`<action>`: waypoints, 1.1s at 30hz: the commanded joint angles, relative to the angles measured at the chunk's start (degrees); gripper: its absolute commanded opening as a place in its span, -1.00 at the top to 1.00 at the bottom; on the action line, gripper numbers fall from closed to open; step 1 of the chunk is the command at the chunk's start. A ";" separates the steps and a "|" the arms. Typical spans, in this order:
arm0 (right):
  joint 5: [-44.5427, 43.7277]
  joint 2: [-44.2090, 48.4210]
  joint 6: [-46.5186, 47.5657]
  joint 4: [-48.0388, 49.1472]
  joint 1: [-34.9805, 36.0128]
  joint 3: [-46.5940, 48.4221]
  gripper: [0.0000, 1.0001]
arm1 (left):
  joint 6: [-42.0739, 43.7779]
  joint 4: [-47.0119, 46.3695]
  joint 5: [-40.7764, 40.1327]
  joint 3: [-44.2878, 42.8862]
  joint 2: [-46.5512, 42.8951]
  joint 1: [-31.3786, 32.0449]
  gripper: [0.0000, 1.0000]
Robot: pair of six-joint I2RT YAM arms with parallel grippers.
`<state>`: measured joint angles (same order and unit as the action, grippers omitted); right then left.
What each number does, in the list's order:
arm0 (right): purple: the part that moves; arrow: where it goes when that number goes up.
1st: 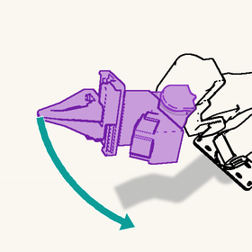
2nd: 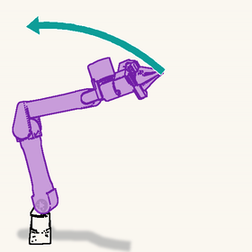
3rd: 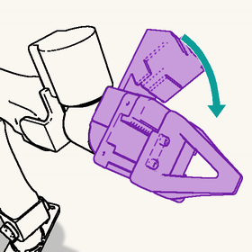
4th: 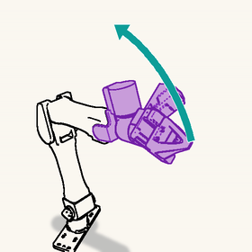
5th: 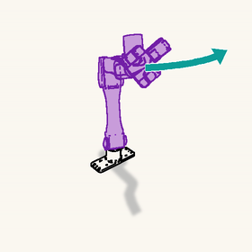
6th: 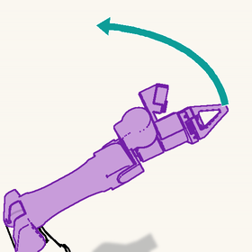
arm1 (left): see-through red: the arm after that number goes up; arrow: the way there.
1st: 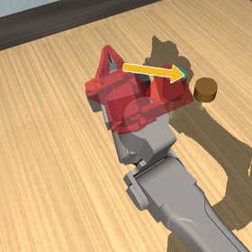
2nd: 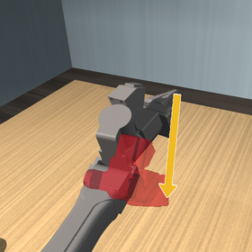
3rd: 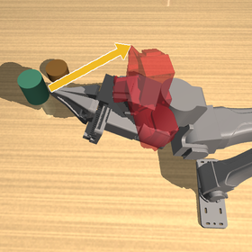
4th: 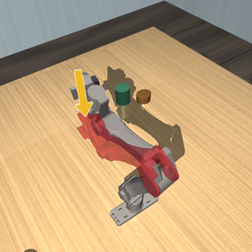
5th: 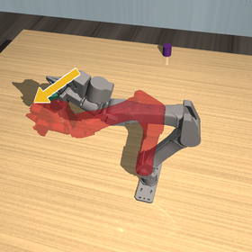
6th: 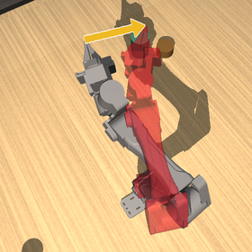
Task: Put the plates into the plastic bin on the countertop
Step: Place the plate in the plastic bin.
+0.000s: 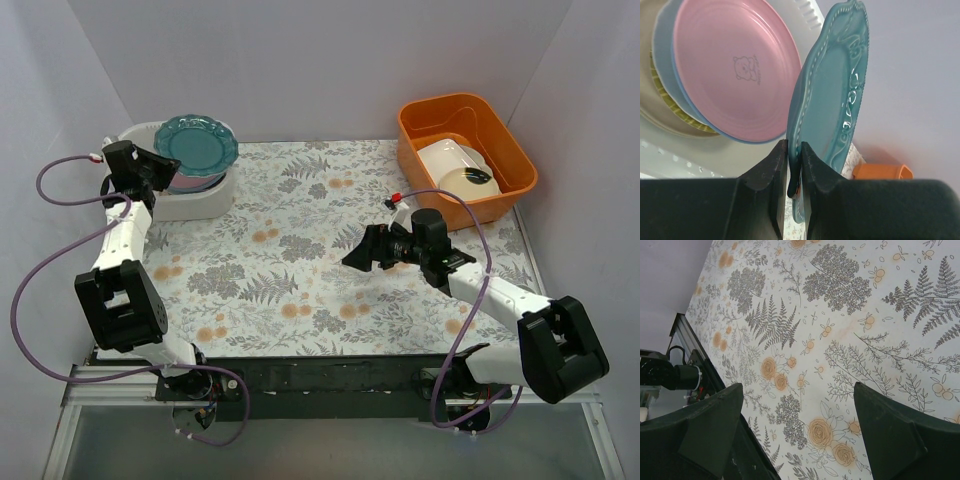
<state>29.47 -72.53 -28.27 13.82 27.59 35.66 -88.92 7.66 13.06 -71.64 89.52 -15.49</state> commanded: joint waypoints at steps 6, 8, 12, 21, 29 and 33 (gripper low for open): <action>3.39 -4.45 1.73 1.65 -0.17 3.89 -0.96 | -1.08 -4.32 -6.29 -4.04 -4.44 -2.00 1.00; 3.75 -5.60 2.17 1.38 -0.17 4.86 -0.96 | -0.64 -3.45 -6.47 -4.56 -4.26 -2.44 1.00; 4.36 -6.83 1.99 2.00 -0.17 5.30 -0.96 | 0.24 -1.77 -6.64 -5.70 -3.12 -2.97 1.00; 2.87 -5.34 3.13 -0.55 -0.17 4.68 -0.96 | -1.16 -4.93 -4.10 -4.74 1.35 -2.97 1.00; 1.64 -4.72 3.92 -3.63 -0.17 5.38 -0.96 | -2.92 -6.96 -1.72 -5.88 7.51 -2.97 1.00; 1.55 -5.42 4.28 -4.33 -0.17 6.44 -0.96 | -2.57 -6.26 -0.76 -7.46 10.67 -2.88 1.00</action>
<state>31.40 -79.07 -25.43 10.04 27.59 38.68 -90.56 8.14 9.04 -73.71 101.06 -18.39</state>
